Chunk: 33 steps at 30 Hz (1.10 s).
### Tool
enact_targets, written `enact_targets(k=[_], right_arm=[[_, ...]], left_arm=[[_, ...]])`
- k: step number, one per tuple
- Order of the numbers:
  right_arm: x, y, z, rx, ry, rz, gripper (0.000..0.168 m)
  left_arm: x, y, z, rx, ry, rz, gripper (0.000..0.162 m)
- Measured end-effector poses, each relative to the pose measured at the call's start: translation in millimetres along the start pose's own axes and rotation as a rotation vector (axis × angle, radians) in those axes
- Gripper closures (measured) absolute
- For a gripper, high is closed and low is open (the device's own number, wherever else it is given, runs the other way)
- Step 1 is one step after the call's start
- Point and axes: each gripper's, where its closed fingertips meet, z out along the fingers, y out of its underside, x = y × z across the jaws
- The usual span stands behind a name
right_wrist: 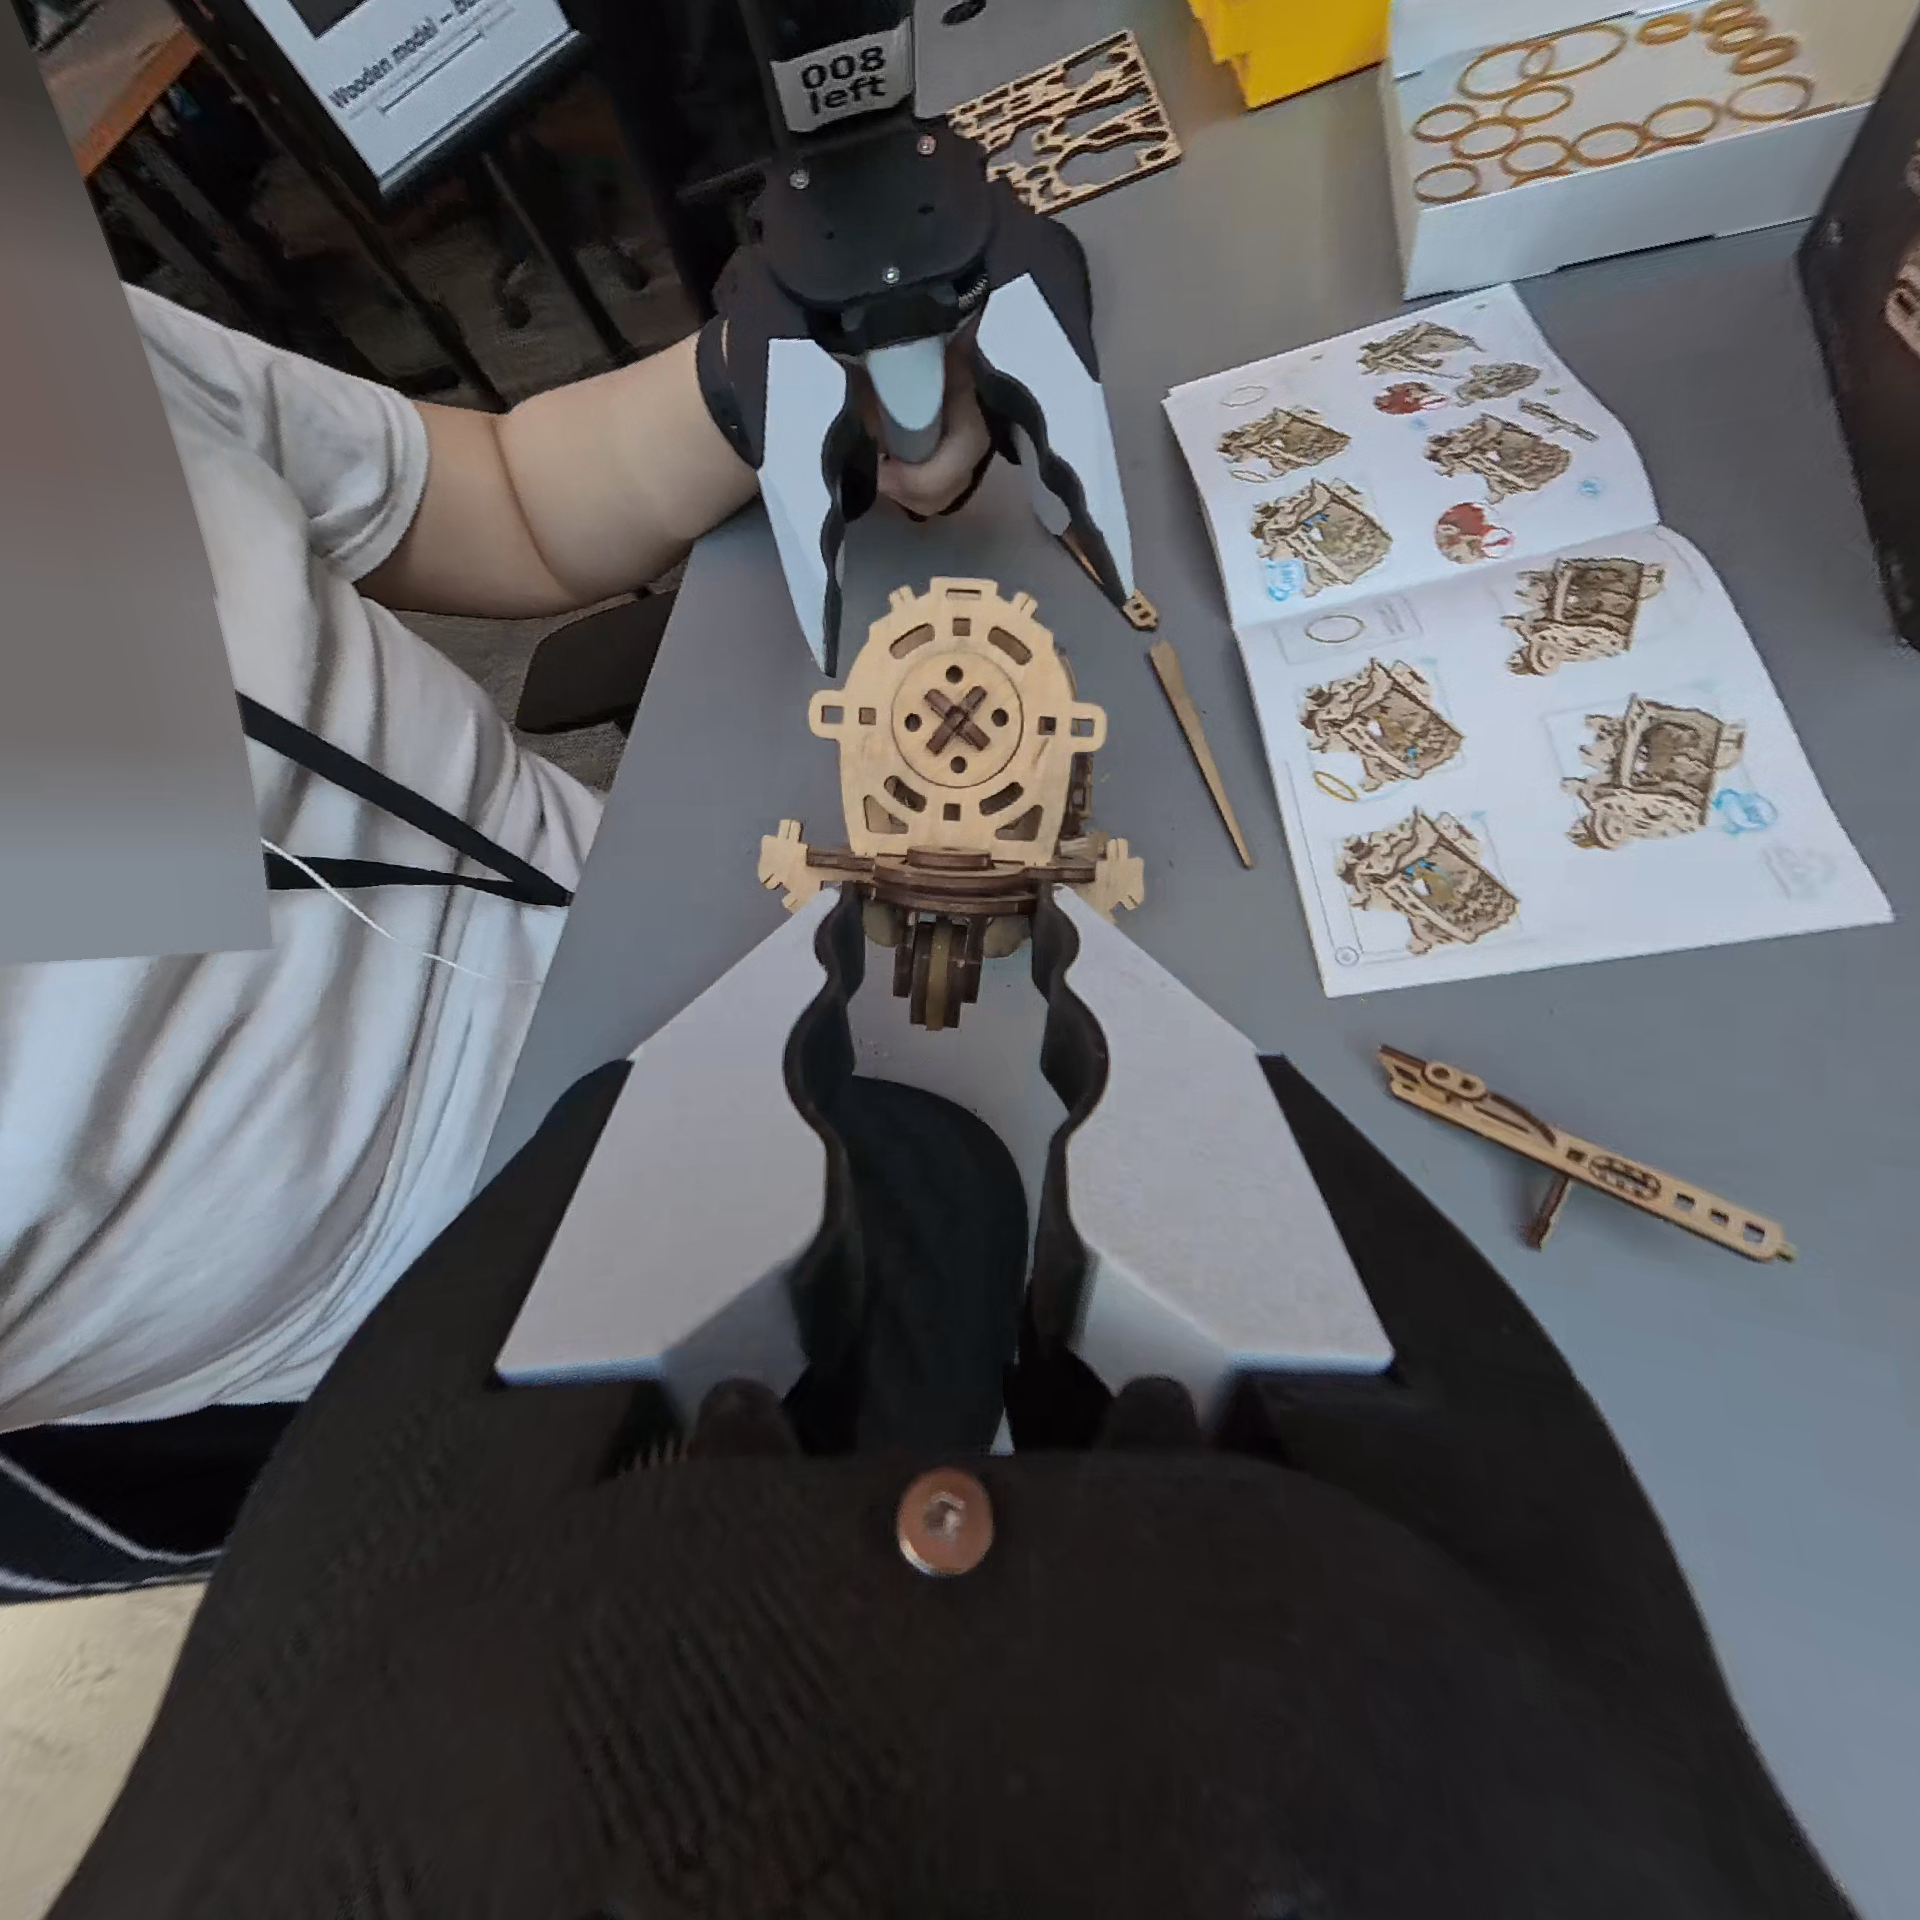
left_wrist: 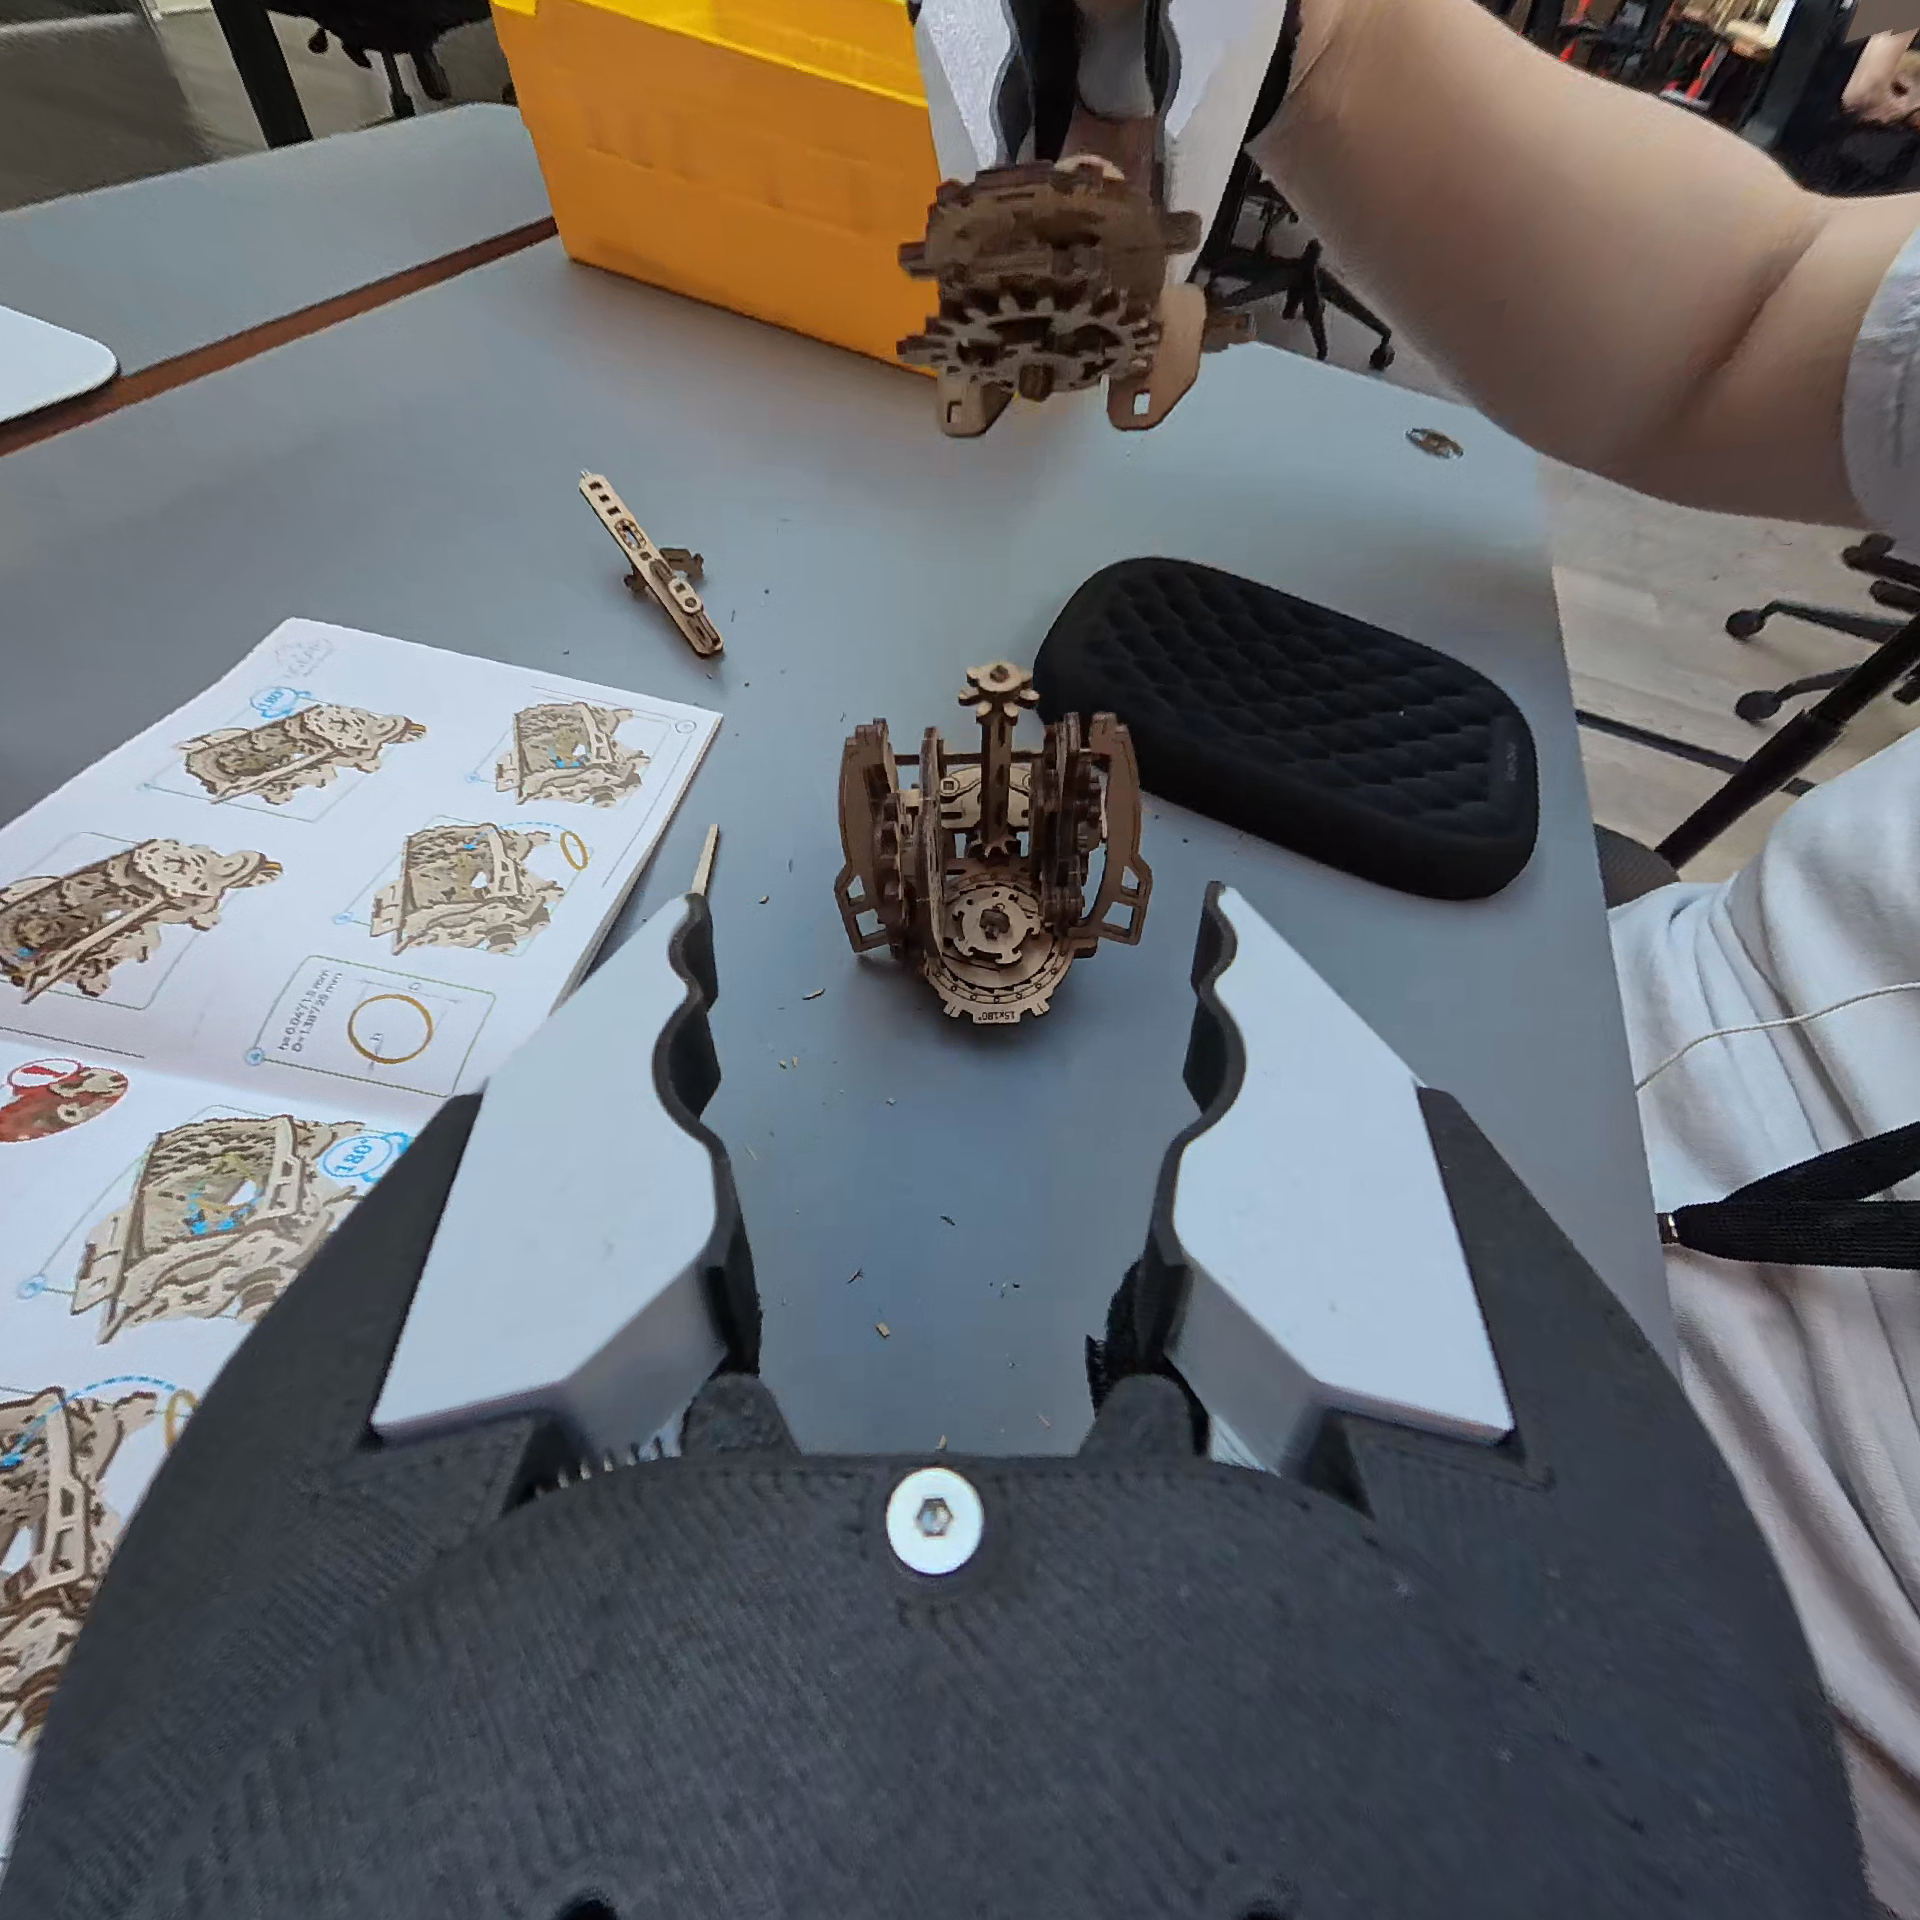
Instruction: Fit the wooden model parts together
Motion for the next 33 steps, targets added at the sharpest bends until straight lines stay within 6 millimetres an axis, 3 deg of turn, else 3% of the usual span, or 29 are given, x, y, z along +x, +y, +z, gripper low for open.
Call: enact_targets(k=[4, 12, 20, 27, 33], right_arm=[[-3.3, -18.9, 13.1, -0.13, -0.185, 0.073, 0.136], [3.4, -22.2, 39.3, -0.253, -0.35, 0.2, 0.137], [8.4, -16.3, 47.0, -0.375, -0.256, 0.106, 0.136], [6.3, -16.9, 50.7, -0.512, -0.122, -0.055, 0.136], [3.5, -17.9, 55.4, -0.563, -0.084, -0.06, 0.136]], left_arm=[[-5.6, -4.8, -9.6, 0.015, 0.007, 0.005, 0.075], [-13.3, -4.0, -5.8, -0.061, 0.082, 0.006, 0.08], [-14.7, -20.6, 0.2, -0.041, 0.14, 0.025, 0.081], [-14.9, -11.6, 2.6, 0.003, 0.123, 0.001, 0.087], [-13.2, -10.6, 2.6, 0.02, 0.104, -0.015, 0.087]])
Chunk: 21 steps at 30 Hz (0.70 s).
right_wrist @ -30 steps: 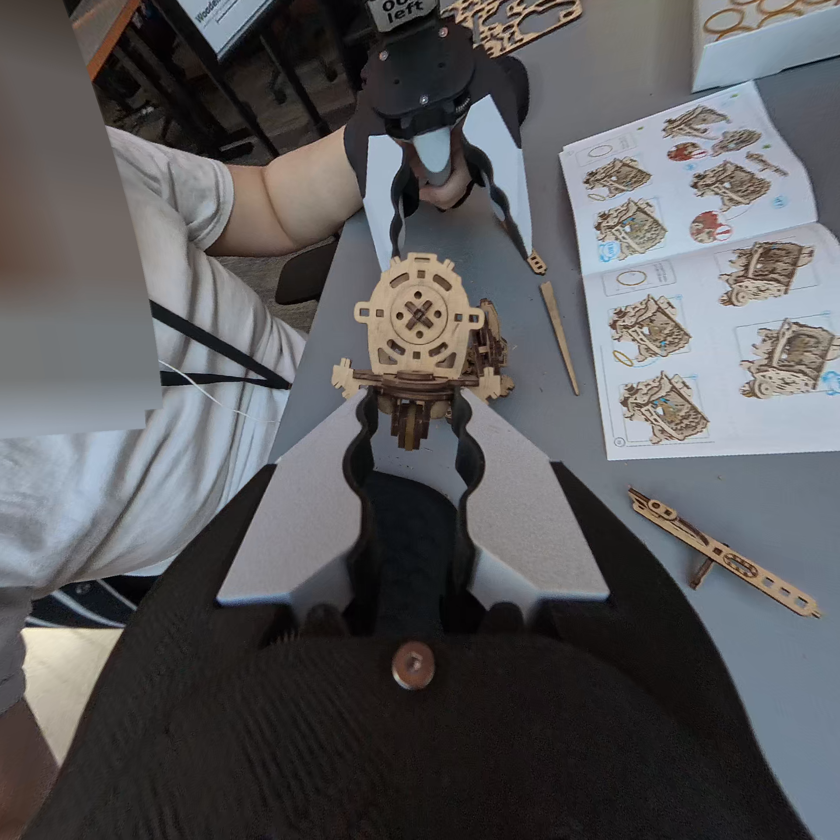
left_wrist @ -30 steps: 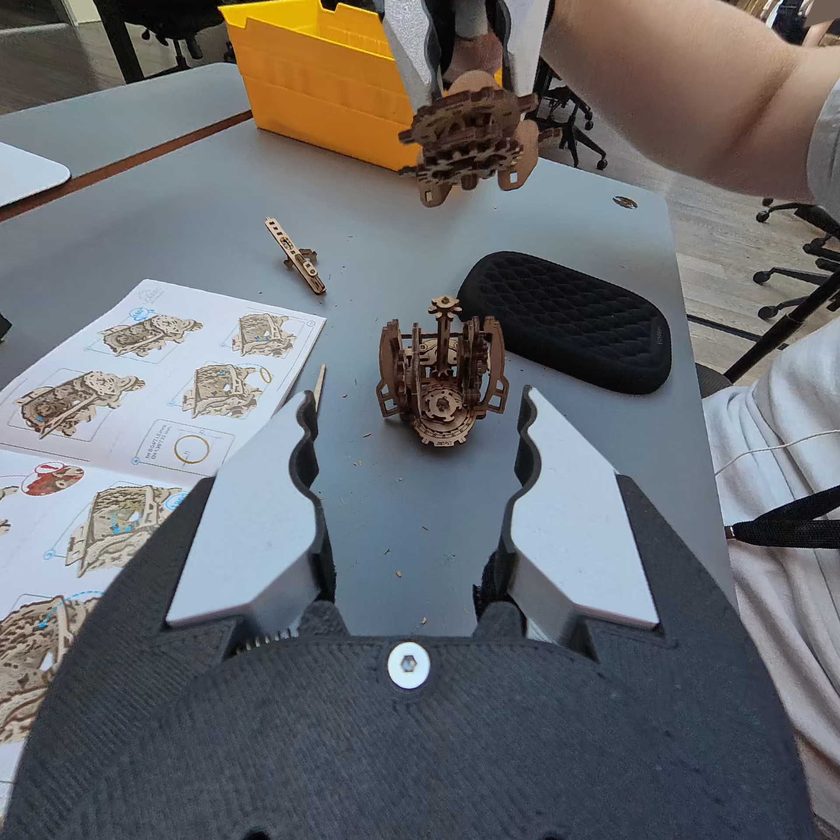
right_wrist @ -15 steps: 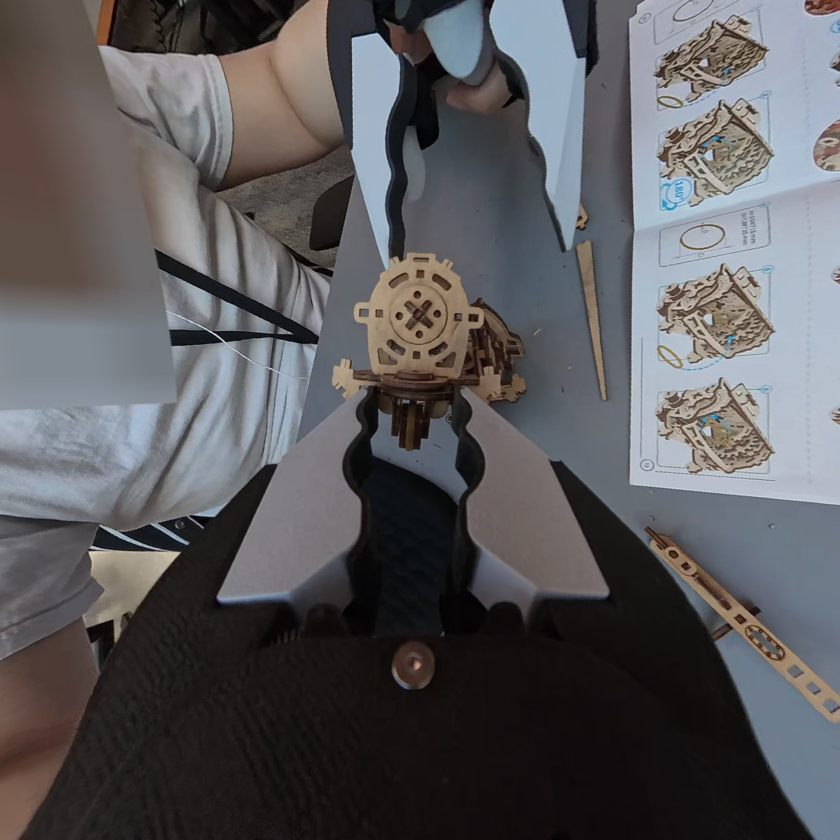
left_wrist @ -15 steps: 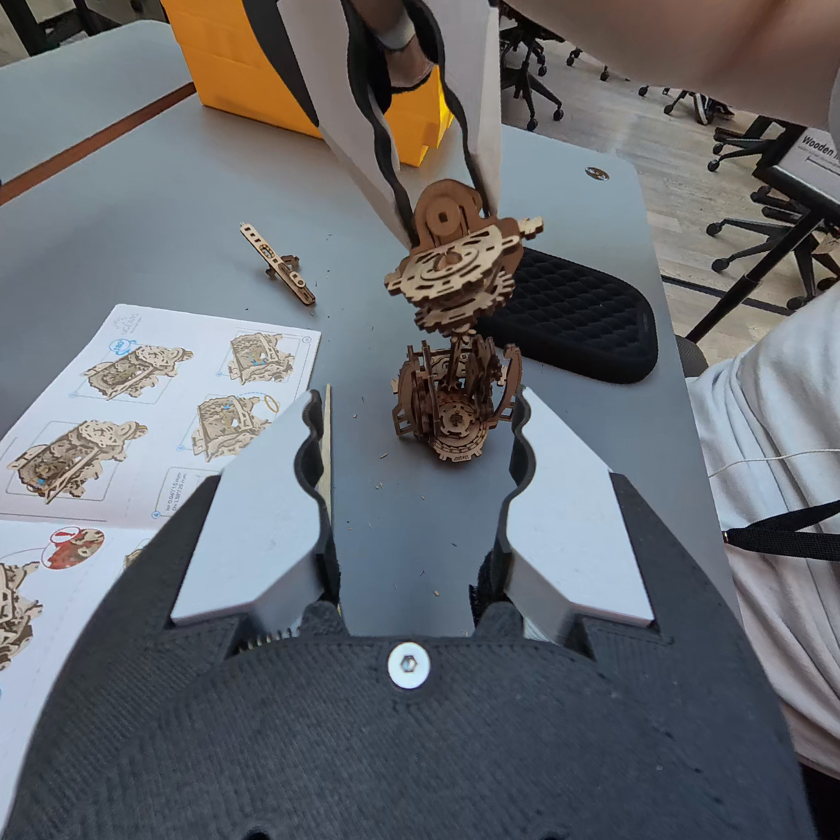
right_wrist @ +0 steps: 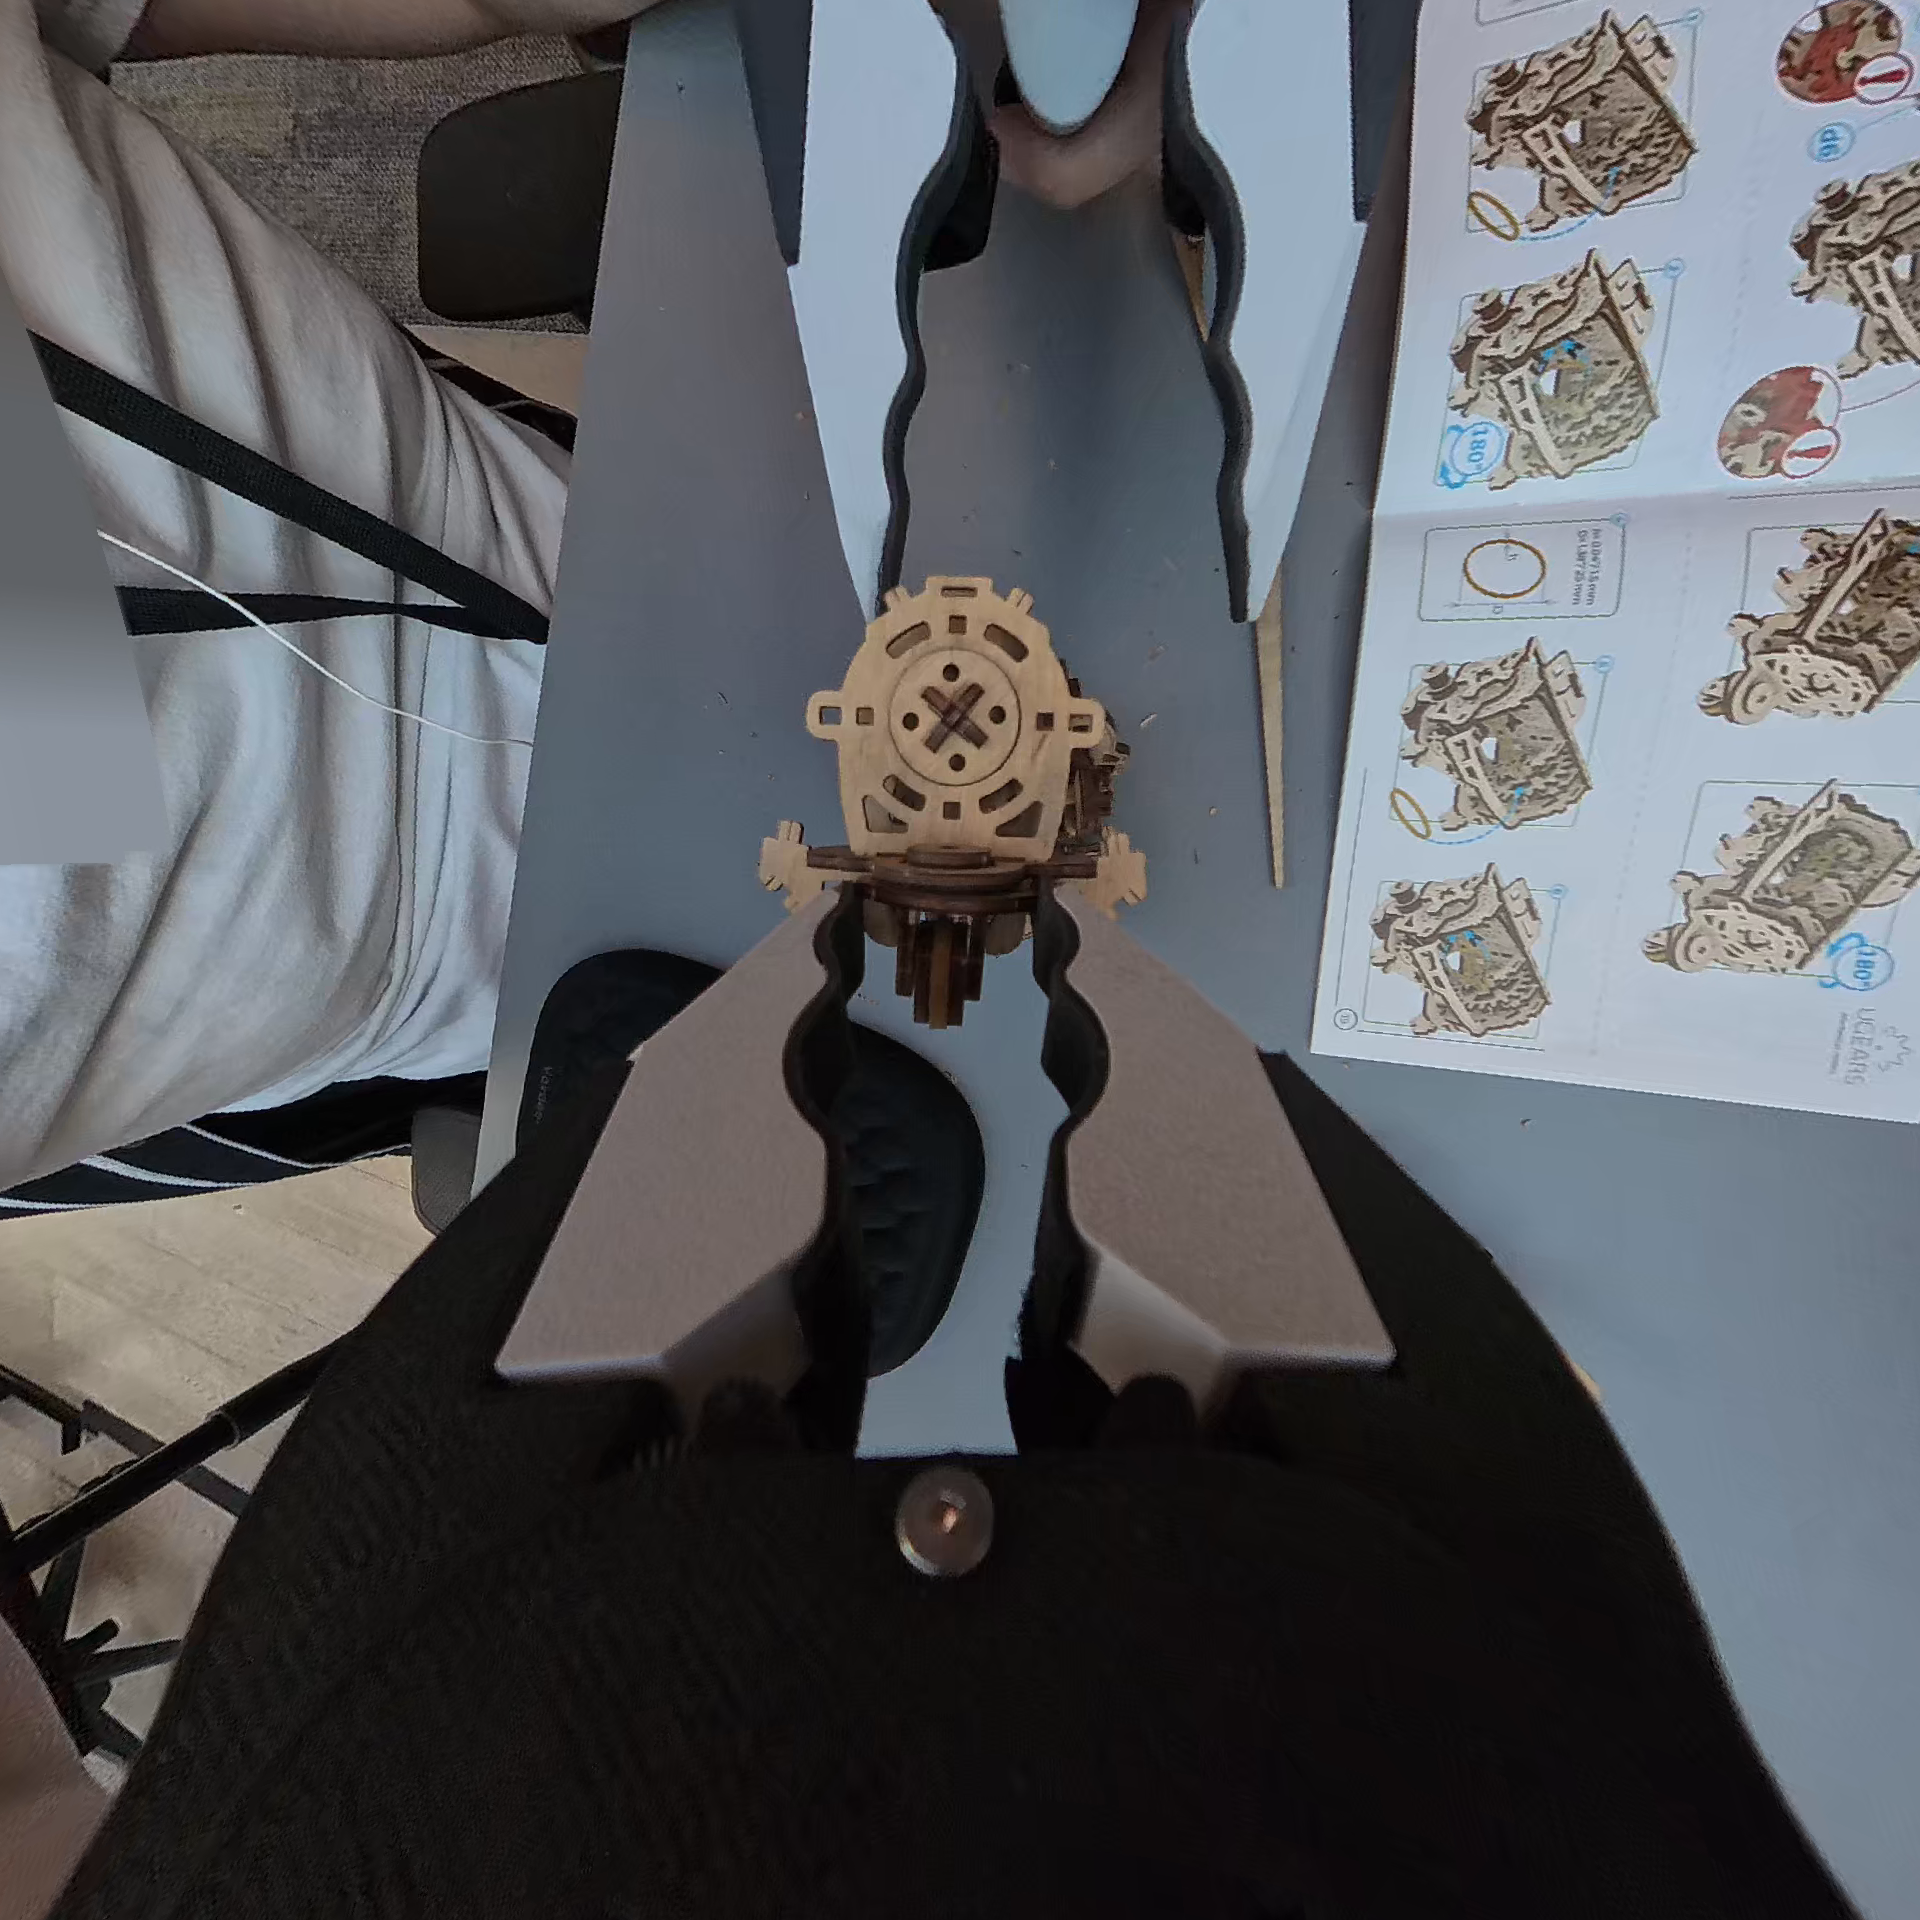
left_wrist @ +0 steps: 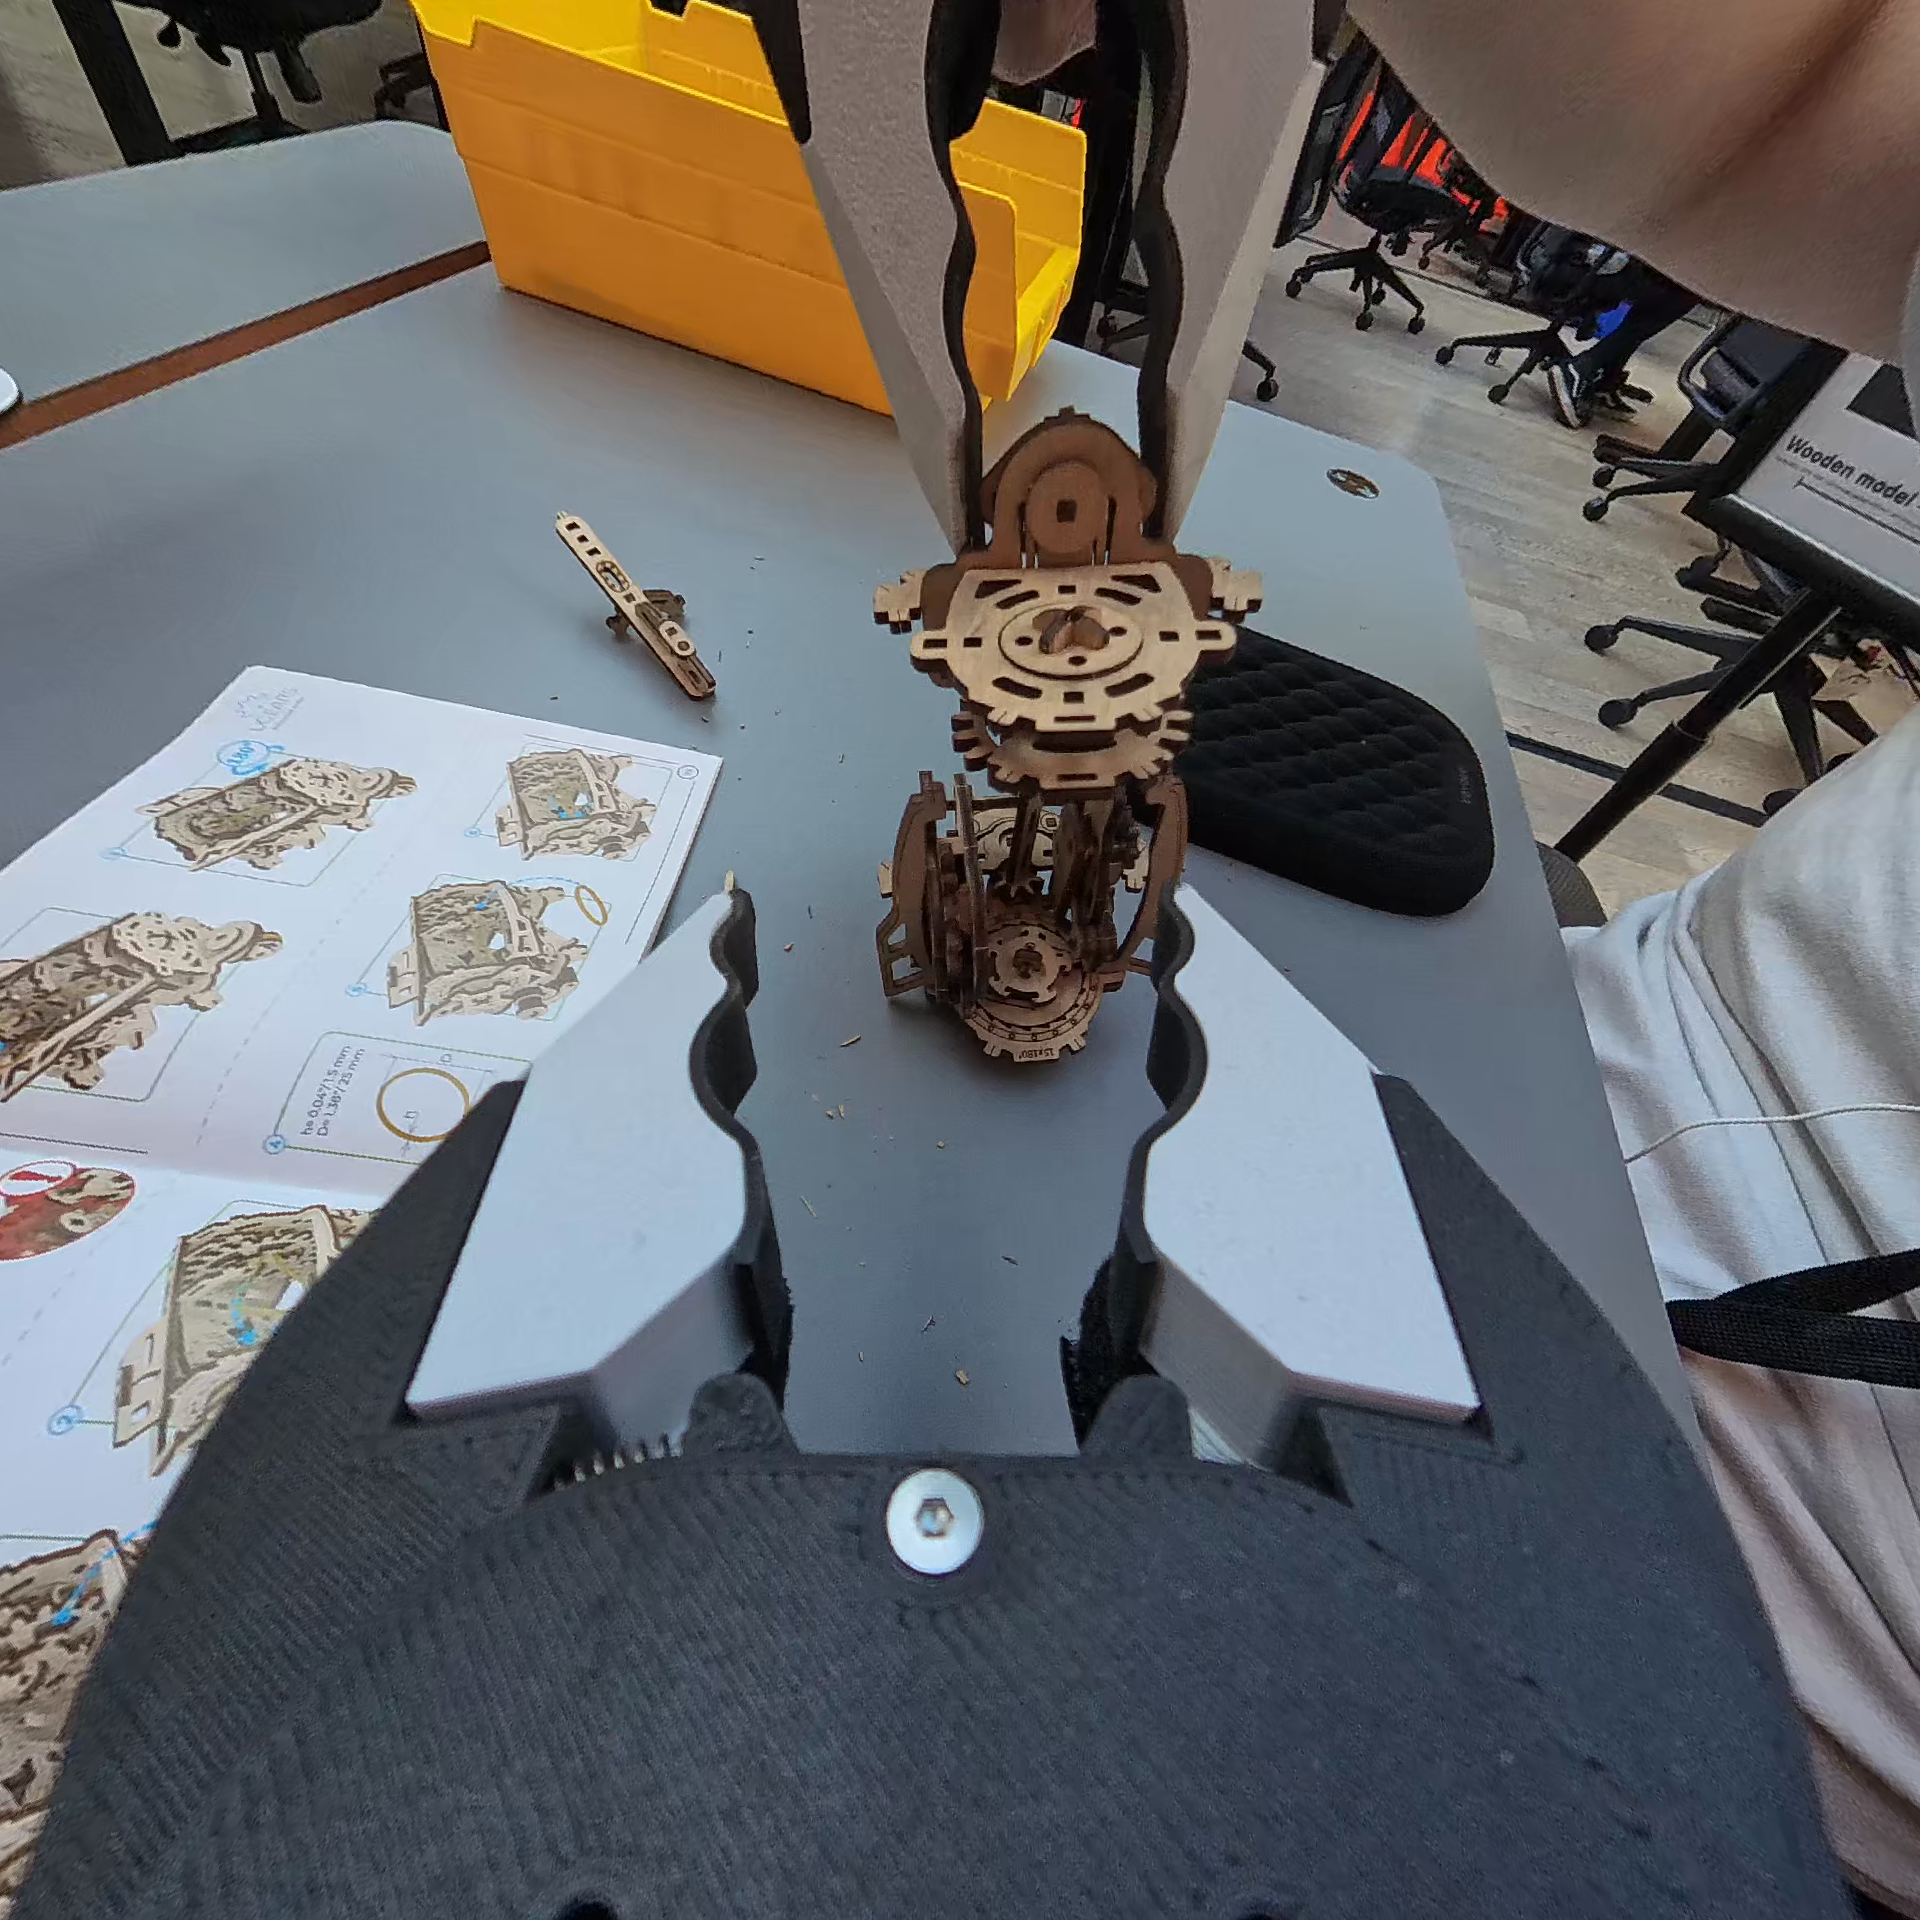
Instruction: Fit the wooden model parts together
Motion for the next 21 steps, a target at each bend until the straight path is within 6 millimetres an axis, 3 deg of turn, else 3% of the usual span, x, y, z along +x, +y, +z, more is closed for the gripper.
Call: enact_targets(k=[8, 21], right_arm=[[4.6, 7.4, 2.2, -0.041, 0.053, 0.003, 0.136], [1.6, 1.2, 9.8, -0.069, 0.068, -0.018, 0.136]], left_arm=[[-4.4, 10.5, 6.1, -0.037, -0.015, -0.012, 0.087], [-1.4, 7.0, 3.2, -0.017, -0.001, -0.006, 0.085]])
